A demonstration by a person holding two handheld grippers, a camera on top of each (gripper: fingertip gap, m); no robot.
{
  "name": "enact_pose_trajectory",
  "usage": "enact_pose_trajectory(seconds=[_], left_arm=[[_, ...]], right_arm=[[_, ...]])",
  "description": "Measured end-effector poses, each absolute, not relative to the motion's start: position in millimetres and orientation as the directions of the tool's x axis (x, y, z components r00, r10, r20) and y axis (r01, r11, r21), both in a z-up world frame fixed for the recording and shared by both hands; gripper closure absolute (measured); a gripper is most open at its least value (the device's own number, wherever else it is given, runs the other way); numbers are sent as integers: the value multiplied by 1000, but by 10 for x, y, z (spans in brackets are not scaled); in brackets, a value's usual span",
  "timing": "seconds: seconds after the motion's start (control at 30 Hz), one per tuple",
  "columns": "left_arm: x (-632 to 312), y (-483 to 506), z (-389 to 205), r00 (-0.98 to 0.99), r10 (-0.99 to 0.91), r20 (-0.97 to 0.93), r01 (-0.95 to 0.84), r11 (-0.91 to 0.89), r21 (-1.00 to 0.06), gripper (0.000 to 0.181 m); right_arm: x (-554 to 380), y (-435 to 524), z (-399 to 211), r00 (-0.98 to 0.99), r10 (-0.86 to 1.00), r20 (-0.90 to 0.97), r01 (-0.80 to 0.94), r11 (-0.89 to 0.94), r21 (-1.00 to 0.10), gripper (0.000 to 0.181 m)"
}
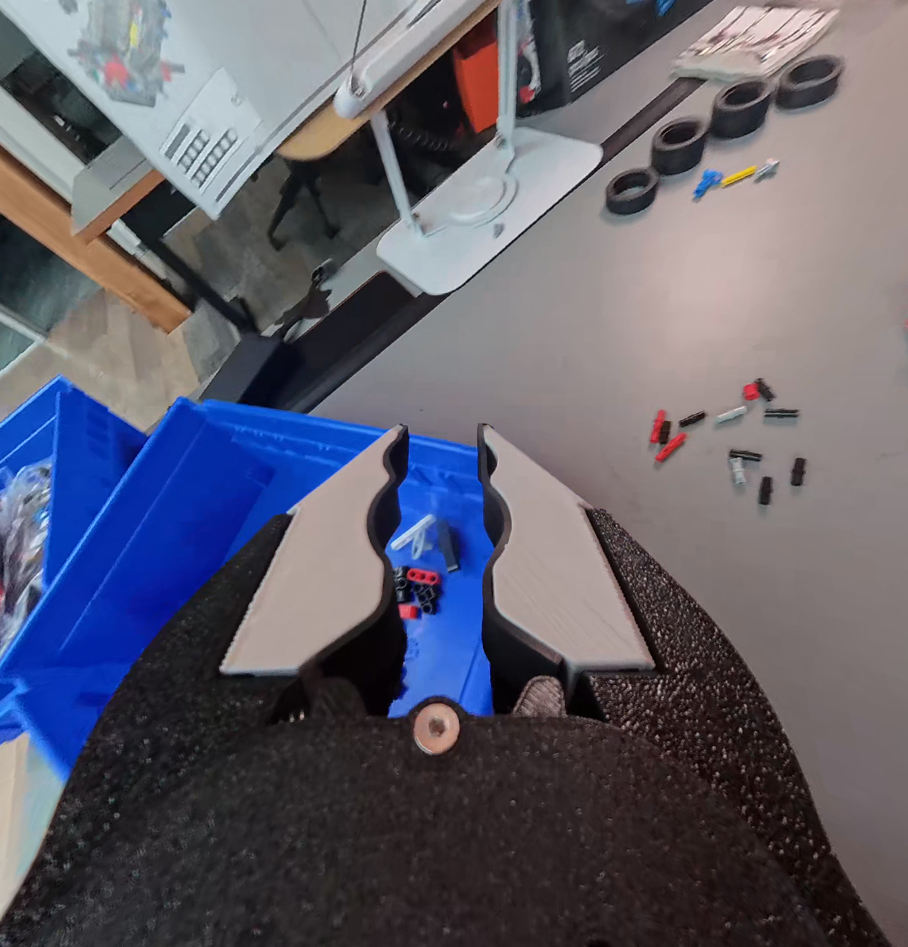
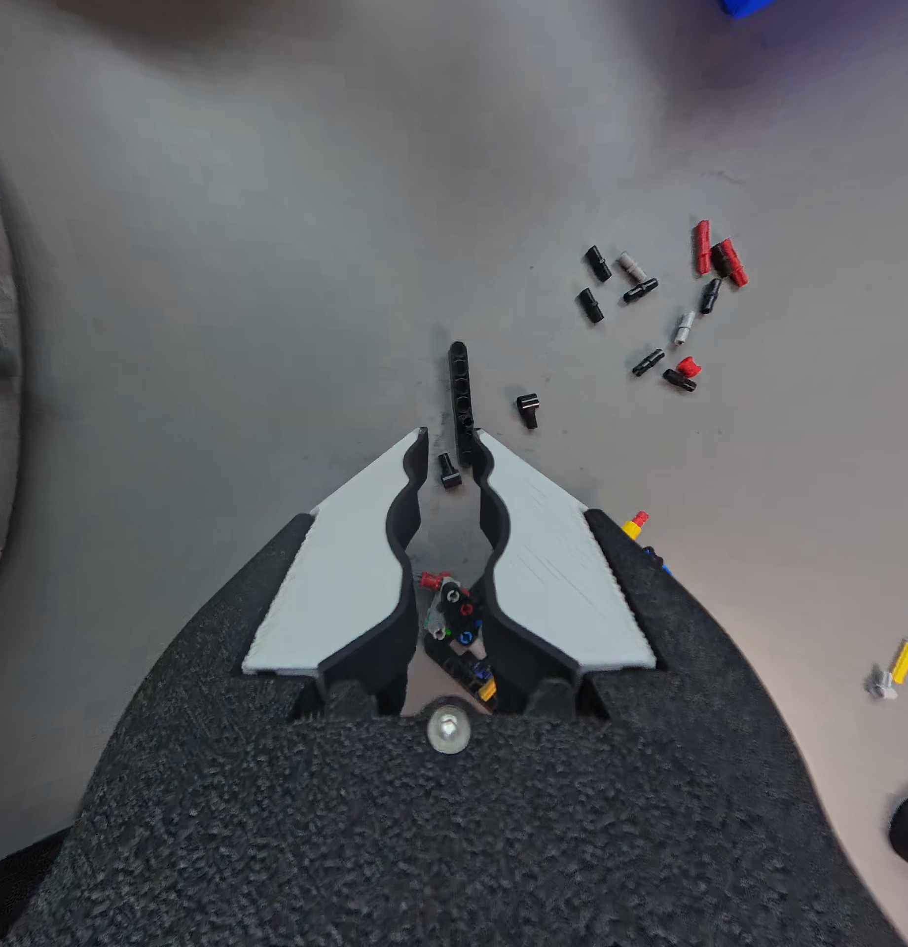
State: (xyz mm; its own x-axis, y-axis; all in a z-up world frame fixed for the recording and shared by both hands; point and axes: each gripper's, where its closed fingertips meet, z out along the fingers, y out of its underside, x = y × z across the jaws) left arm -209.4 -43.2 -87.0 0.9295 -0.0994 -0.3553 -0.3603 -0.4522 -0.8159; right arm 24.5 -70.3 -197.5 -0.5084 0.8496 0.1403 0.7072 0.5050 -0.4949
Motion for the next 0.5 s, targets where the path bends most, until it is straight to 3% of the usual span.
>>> enact_pose_trajectory(seconds=[0.17,0.2,0.33,0.4,0.5], left_arm=[[-1525,-359,-844,924,-286,-254,-344,-335,-877,155],[-1446,-356,-874,917,-318,-238,-344,-332,-878,155],[-1155,-397,-1012,872,-463,-158,-334,-327,-884,154],[-992,-458,-1031,831,-550,-87,-300,-311,-902,154],[-679,-639,-944,705,-705,75,-183,-283,-941,149]], right_arm=[[134,-632,-2184,-587,785,198,725,618,-303,168],[125,-656,-2190,-596,781,187,722,623,-300,176],[138,-696,-2180,-593,790,154,727,608,-319,176],[116,-713,-2089,-564,815,135,723,566,-395,177],[10,-759,-1699,-486,872,58,645,403,-649,177]])
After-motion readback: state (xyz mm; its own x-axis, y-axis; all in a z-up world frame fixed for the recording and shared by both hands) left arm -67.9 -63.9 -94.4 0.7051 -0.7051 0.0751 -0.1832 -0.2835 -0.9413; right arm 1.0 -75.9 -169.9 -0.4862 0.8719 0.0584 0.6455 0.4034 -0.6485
